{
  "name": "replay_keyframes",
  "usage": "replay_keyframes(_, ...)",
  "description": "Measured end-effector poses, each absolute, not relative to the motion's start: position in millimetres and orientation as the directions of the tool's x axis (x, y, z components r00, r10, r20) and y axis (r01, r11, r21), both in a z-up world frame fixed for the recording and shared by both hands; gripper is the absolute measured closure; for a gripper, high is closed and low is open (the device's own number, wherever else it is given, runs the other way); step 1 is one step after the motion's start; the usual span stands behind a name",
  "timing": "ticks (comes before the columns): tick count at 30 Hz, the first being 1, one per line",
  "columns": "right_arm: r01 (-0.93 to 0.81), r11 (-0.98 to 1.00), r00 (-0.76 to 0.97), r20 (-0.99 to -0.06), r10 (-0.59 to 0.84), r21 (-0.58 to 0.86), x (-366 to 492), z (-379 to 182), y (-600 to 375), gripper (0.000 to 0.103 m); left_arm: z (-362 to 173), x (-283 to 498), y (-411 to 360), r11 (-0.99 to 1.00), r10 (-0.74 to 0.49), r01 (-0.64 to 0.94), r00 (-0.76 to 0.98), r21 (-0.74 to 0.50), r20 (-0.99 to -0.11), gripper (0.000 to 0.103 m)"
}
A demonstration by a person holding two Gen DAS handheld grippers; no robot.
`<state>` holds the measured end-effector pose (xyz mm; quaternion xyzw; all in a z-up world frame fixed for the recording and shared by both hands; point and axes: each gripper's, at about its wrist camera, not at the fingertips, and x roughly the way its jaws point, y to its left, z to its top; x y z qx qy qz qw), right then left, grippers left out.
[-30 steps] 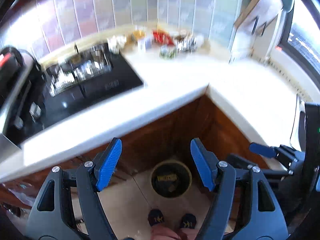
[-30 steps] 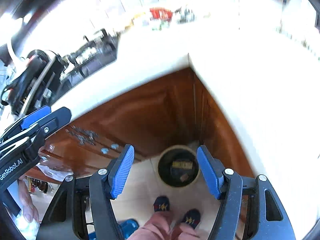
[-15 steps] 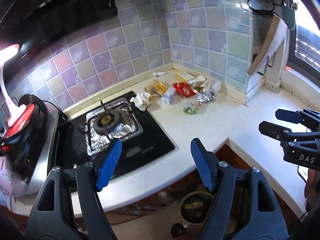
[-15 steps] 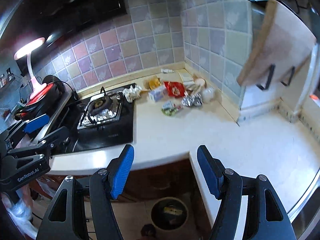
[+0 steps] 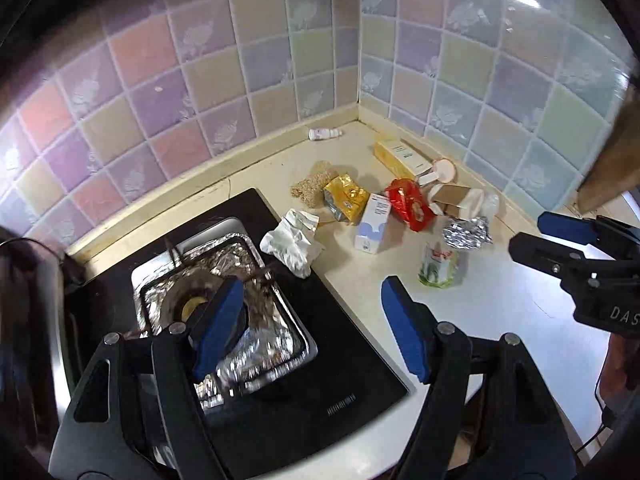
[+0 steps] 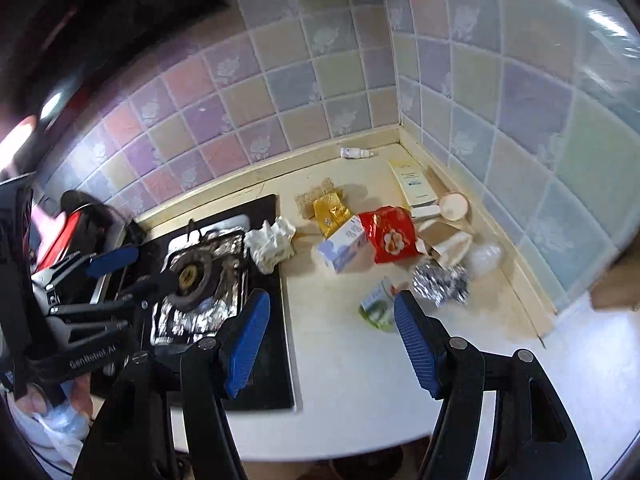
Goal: Collect trash
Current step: 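Grasp the white milk carton with the right tool while the left tool grasps the crumpled tissue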
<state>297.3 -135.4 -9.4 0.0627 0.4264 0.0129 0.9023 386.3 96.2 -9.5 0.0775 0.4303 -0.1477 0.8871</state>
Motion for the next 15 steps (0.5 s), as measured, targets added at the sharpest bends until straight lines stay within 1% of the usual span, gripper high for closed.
replay_keyframes(4,0.093,0.983,0.577,-0.813,0.076,0.158,380.1,-42.6,-132.1,0.036,-41.8,458.0,98.9,0.932,-0.226,0.362,0.517,-0.028,-0.825,0.034)
replay_keyframes(8,0.192,0.96,0.49,-0.867,0.087,0.205,452.3,-93.5,-138.3,0.038,-77.5,505.0,102.8,0.934,-0.225,0.353,0.46,-0.056,-0.859,0.034)
replay_keyframes(10,0.225,0.948,0.46,-0.882,0.101,0.226,476.0,-120.0,-142.9,0.041,-94.6,526.6,107.0,0.939,-0.229,0.332,0.422,-0.085,-0.877,0.034)
replay_keyframes(15,0.299,0.926,0.367,-0.923,0.113,0.232,522.2,-172.2,-148.0,0.043,-130.4,567.1,116.1,0.944,-0.261,0.287,0.342,-0.164,-0.903,0.034)
